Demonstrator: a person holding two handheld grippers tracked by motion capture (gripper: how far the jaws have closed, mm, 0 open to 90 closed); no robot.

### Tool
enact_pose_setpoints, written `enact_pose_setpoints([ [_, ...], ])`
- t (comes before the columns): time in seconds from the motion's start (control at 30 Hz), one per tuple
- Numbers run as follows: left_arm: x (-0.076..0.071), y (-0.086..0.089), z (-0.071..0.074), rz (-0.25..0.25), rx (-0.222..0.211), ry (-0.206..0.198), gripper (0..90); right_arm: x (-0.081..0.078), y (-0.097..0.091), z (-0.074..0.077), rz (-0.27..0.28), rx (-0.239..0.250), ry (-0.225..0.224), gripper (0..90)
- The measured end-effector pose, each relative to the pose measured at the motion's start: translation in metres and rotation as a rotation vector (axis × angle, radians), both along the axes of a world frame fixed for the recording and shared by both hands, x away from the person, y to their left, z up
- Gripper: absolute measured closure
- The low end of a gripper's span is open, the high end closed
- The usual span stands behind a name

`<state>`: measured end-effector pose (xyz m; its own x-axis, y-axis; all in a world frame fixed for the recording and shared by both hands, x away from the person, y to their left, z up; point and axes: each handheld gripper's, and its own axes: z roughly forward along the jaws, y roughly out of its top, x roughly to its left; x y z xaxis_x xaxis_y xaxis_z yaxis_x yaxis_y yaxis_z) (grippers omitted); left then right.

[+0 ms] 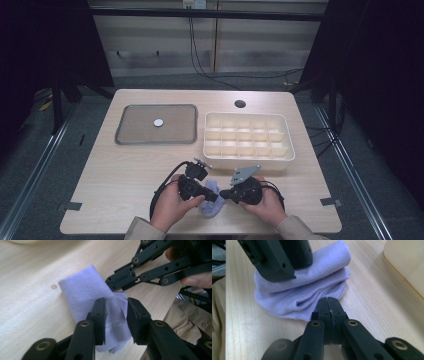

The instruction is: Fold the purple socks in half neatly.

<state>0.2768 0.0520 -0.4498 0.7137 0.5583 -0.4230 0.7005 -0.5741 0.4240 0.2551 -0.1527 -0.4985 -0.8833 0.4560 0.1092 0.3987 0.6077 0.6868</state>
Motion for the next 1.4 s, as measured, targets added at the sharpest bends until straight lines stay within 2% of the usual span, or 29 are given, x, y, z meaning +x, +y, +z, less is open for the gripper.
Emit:
enact_pose_setpoints([
  [0.43,0.005,0.008,0.004,0.034,-0.018,-0.004,65.0,0.000,0.000,0.000,0.002,0.000,0.001,90.0],
  [0.57,0.006,0.010,0.003,0.042,-0.008,0.010,69.5,0.000,0.000,0.000,0.000,-0.001,0.003,90.0],
  [0.6,0.006,0.010,0.003,0.031,-0.007,0.012,72.4,0.001,0.000,0.000,0.001,0.000,0.002,90.0],
  [0.67,0.005,0.010,0.003,0.032,-0.009,0.012,72.5,0.000,0.000,0.000,-0.001,0.000,0.004,90.0],
  [0.7,0.005,0.010,0.004,0.027,0.004,0.006,76.0,0.001,0.000,0.000,0.000,-0.001,0.003,90.0],
  [0.8,0.004,0.009,0.001,0.024,0.026,-0.004,76.8,0.000,0.000,0.000,0.000,-0.001,0.002,90.0],
  [0.93,0.002,0.001,-0.008,0.007,0.041,-0.002,74.9,0.001,0.000,0.000,0.000,-0.001,0.002,90.0],
  [1.03,0.000,-0.005,-0.014,-0.009,0.061,-0.011,73.2,0.000,0.000,0.000,0.000,-0.001,0.001,90.0],
  [1.07,-0.002,-0.008,-0.015,-0.029,0.070,-0.025,73.2,0.001,0.000,0.000,0.000,-0.002,0.001,90.0],
  [1.13,-0.003,-0.008,-0.014,-0.032,0.076,-0.036,72.2,0.001,0.000,0.000,-0.008,0.002,0.001,89.7],
  [1.4,-0.003,-0.002,-0.007,-0.008,0.057,-0.046,64.9,0.002,-0.003,0.002,-0.018,0.011,-0.007,87.9],
])
